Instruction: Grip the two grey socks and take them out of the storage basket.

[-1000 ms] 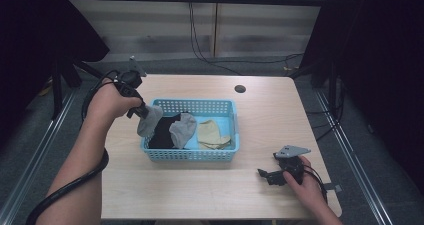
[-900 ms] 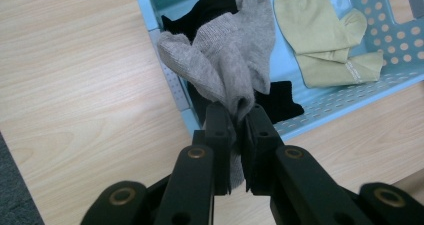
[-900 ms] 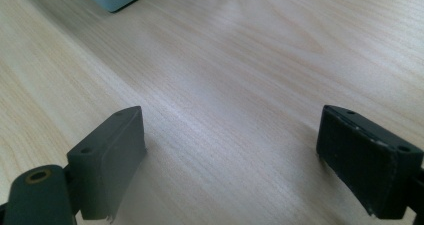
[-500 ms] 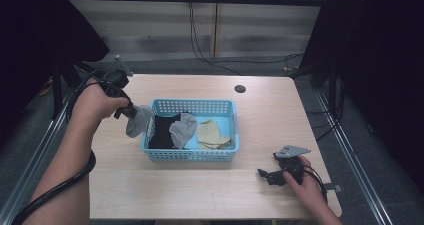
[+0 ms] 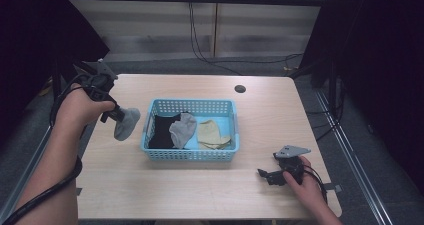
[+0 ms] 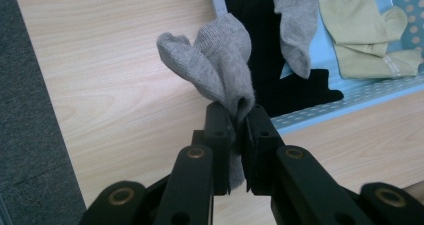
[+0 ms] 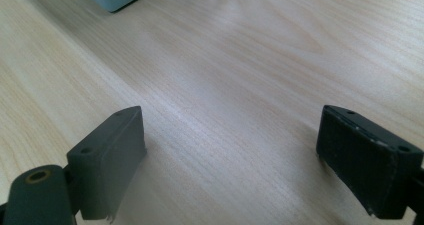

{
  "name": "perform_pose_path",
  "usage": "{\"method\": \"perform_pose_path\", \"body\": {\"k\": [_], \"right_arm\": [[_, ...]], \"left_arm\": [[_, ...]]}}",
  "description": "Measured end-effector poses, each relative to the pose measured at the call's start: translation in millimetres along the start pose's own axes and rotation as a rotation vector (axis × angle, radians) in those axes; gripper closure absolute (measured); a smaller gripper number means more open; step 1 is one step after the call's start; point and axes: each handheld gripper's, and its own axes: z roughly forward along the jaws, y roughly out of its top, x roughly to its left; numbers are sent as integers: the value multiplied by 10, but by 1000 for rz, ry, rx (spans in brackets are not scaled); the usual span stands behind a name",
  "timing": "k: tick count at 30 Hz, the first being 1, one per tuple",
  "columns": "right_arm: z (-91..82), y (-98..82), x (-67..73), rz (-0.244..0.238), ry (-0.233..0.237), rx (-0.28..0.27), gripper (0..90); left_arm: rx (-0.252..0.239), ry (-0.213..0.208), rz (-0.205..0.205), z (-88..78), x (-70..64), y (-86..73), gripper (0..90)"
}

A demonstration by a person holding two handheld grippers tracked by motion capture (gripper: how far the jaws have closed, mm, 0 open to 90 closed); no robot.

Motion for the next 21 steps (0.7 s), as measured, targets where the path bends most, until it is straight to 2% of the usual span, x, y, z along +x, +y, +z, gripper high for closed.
{"method": "perform_pose_path", "body": {"k": [6, 13, 21], "right_arm": [[-1, 0, 1, 2, -1, 1, 117], [2, -1, 0, 0, 0, -2, 117], [1, -1, 1, 0, -1, -2, 117]], "left_arm": [[4, 4, -16, 43, 73, -63, 826], [3, 0, -57, 122, 190, -129, 825], [5, 21, -82, 305, 290, -178, 824]]}}
